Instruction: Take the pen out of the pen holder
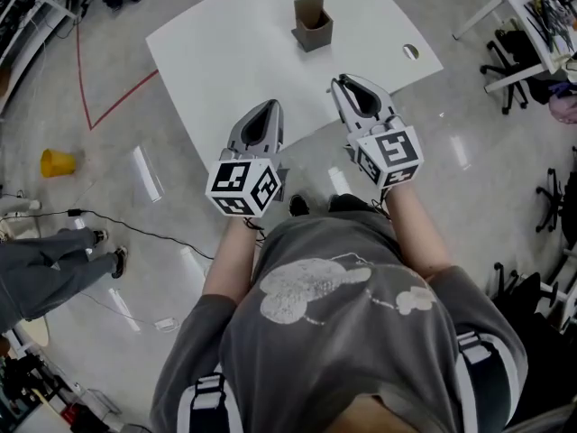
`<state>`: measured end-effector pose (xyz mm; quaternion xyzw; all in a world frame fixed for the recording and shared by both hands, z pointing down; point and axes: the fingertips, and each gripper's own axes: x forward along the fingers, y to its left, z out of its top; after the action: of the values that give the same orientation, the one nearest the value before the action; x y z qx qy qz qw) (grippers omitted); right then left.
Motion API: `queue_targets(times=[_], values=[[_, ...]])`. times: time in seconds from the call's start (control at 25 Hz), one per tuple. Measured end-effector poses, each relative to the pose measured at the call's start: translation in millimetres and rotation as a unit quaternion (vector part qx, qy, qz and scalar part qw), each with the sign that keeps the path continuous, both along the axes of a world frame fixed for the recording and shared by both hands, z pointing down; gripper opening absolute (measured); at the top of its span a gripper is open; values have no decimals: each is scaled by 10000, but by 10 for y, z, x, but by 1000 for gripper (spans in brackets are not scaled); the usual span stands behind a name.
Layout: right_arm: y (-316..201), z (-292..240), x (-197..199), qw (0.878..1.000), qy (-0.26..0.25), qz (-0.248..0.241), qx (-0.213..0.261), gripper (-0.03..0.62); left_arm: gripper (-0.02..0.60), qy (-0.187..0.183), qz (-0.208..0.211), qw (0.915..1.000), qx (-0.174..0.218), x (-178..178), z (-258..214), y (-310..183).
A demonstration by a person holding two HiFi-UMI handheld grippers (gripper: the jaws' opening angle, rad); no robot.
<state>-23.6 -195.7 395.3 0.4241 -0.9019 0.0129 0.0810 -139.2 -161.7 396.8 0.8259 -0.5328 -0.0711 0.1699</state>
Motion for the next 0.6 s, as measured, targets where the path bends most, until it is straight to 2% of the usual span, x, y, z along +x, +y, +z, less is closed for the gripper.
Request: queue_targets(times=[0.28,0.6], values=[[108,-81,228,9998,-177,-41,11,60,8,-51,-88,9999,17,223,-65,83],[647,-42,644,9995,-266,-149,-89,60,8,-162,-91,9998,17,679,-122,519]])
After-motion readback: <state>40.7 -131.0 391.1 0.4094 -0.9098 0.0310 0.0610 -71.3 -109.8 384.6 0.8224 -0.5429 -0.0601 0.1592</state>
